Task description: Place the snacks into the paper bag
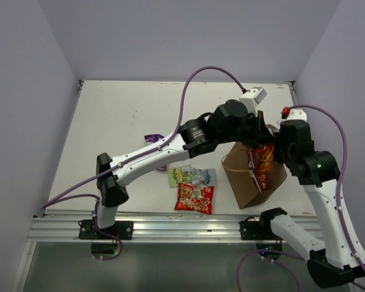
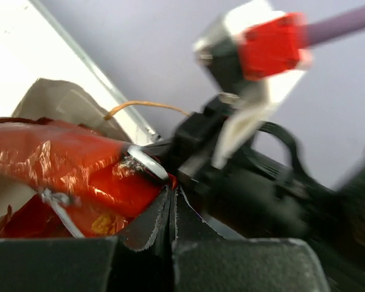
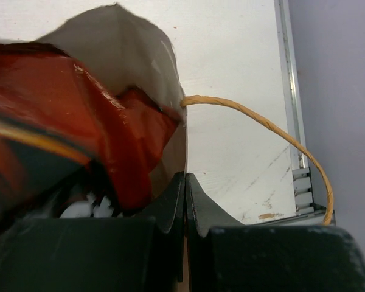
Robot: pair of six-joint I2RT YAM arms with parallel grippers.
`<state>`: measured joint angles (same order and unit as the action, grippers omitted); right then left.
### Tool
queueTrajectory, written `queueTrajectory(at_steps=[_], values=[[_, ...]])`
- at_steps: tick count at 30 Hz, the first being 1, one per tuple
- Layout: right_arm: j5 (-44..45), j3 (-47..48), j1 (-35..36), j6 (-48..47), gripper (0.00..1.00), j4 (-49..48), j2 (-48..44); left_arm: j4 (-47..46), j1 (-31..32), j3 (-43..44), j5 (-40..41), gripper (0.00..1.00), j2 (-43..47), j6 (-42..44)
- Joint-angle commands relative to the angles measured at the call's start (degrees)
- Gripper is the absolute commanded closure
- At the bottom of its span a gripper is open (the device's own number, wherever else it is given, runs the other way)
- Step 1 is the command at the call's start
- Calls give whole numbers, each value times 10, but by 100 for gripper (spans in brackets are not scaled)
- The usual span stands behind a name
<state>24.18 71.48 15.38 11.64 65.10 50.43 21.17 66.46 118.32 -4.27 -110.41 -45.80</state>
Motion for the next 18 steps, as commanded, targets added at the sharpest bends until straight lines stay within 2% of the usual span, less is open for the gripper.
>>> queueTrajectory(at_steps=[1, 10, 13, 15, 16, 18], values=[[-12, 5, 5, 9, 100, -8, -14, 86, 2, 39, 11, 100, -44, -24], [-15, -1, 4, 2, 100, -15, -13, 153, 24, 31, 56, 100, -72, 10], [-18, -4, 4, 2, 100, -18, -10, 142, 30, 33, 64, 100, -72, 28], [-23, -6, 4, 2, 100, -21, -10, 125, 35, 40, 69, 91, -74, 49], [-24, -7, 4, 2, 100, -22, -6, 122, 37, 56, 71, 78, -76, 55], [-25, -7, 5, 2, 100, -23, -6, 107, 38, 75, 72, 56, -76, 81]])
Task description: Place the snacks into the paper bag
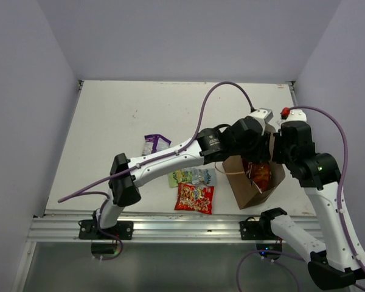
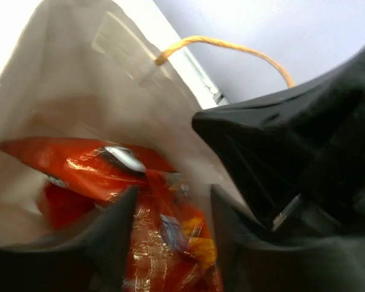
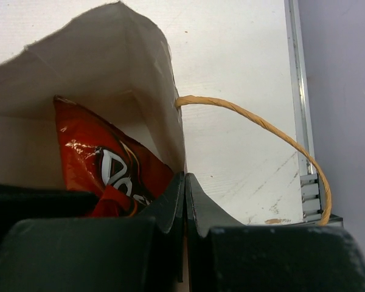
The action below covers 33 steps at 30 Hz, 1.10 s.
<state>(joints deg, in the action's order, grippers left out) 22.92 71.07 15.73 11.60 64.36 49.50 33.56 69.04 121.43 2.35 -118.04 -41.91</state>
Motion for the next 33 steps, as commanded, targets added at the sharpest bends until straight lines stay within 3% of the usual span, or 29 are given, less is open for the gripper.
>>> queueTrajectory(at_steps=[1, 4, 7, 8, 11, 12, 15, 16, 17, 20, 23, 26, 33], values=[[-11, -3, 1, 2, 100, -15, 4, -26, 14, 63, 11, 38, 10, 52], [-11, -5, 1, 0, 100, -16, 5, -116, 28, 35, 46, 25, 76, 131], [-12, -4, 1, -2, 100, -18, 10, -207, 43, -48, 99, 21, 163, 185], [-12, -3, 1, -2, 100, -20, 10, -219, 44, -70, 156, 21, 184, 189], [-10, -1, 2, -3, 100, -20, 15, -224, 42, -186, 275, 15, 274, 217], [-10, 0, 2, -3, 100, -20, 14, -221, 40, -252, 352, 11, 296, 221], [-9, 2, 1, -4, 100, -19, 14, -162, -13, -359, 417, 9, 375, 171], [-9, 3, 1, -4, 100, -19, 13, -142, -42, -380, 395, 8, 402, 153], [-9, 3, 1, -4, 100, -19, 14, -107, -114, -415, 358, 7, 409, 125], [-11, 2, 1, -4, 100, -20, 16, -66, -228, -452, 295, 0, 402, 129], [-13, 4, 1, -3, 100, -21, 19, -58, -295, -480, 246, 0, 369, 135], [-14, 7, 1, -3, 100, -23, 22, -125, -327, -541, 210, 0, 360, 155], [-10, 13, 1, 0, 100, -20, 22, -140, -402, -605, 145, 0, 269, 155]])
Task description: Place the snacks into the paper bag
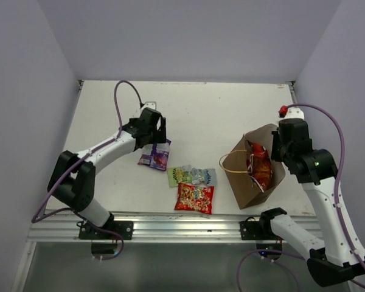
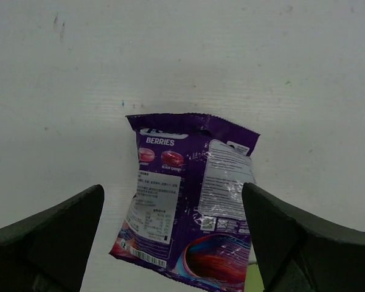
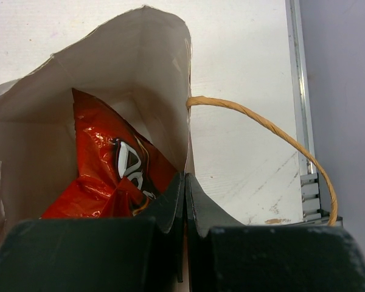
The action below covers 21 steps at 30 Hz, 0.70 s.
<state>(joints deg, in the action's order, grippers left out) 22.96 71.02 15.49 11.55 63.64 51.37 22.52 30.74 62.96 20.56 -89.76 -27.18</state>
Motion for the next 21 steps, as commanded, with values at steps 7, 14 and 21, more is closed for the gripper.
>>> queueTrajectory(at_steps=[7, 14, 21], values=[[-7, 17, 3, 4, 100, -9, 6, -49, -20, -48, -54, 2, -73, 8], [-5, 20, 4, 8, 100, -6, 5, -32, -20, -39, -58, 100, -75, -4], [-6, 21, 3, 13, 100, -5, 5, 45, 4, 79, -73, 100, 11, -16]])
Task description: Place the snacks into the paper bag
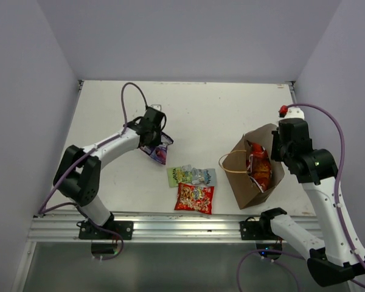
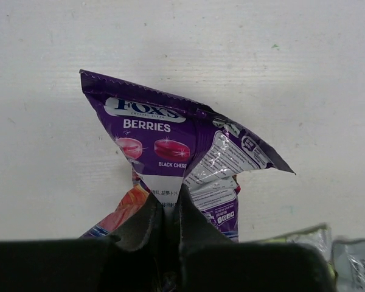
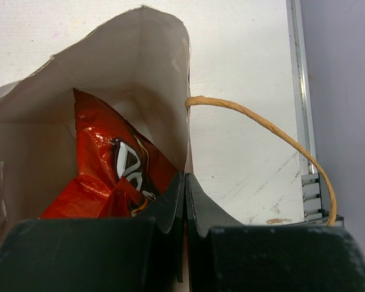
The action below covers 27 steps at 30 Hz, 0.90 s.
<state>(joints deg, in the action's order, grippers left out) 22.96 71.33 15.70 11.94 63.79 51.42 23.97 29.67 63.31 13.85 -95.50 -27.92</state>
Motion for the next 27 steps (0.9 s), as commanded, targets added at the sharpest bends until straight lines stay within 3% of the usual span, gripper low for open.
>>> queueTrajectory(at_steps=[1, 7, 11, 15, 20, 27], values=[[-5, 18, 1, 9, 100, -5, 4, 40, 21, 132, -29, 100, 77, -13], [-5, 13, 1, 12, 100, -2, -1, 29, 111, 353, -99, 100, 95, -35], [-5, 14, 2, 13, 100, 0, -5, -30, 151, 418, -174, 100, 70, -84], [-5, 15, 1, 13, 100, 2, -8, -105, 194, 408, -211, 100, 51, -115], [-5, 18, 1, 16, 100, 5, -11, -227, 240, 329, -254, 100, 31, -150], [-3, 19, 2, 18, 100, 14, -18, -258, 311, 399, -255, 100, -28, -134]])
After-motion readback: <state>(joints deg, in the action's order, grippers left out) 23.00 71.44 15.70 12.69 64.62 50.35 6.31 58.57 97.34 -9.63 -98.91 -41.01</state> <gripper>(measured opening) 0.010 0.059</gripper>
